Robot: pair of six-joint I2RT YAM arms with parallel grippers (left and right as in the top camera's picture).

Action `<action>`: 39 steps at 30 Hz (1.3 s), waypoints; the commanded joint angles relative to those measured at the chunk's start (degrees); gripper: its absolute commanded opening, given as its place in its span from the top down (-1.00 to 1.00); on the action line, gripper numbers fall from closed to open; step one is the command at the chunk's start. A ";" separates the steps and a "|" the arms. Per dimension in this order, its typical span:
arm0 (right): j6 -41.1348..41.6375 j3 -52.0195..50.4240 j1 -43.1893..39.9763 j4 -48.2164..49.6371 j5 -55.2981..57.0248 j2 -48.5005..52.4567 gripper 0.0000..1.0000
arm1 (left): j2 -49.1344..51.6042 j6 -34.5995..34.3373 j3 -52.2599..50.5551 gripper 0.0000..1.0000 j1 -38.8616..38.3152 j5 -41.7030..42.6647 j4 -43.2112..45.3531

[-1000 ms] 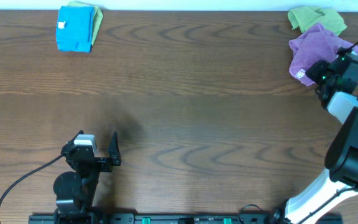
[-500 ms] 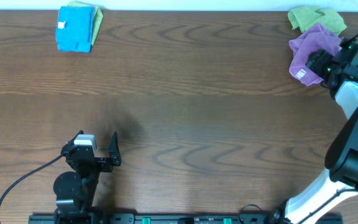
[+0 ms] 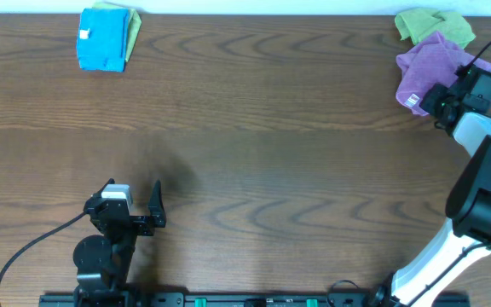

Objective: Fold the cloth
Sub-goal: 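Reach the right gripper to the purple cloth on the green cloth, then grasp the purple cloth edge with the right gripper and lift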

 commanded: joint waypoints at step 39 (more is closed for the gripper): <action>-6.91 15.23 23.52 -21.97 -9.44 -41.53 0.97 | -0.33 -0.17 -1.40 -0.91 -0.28 0.22 -0.61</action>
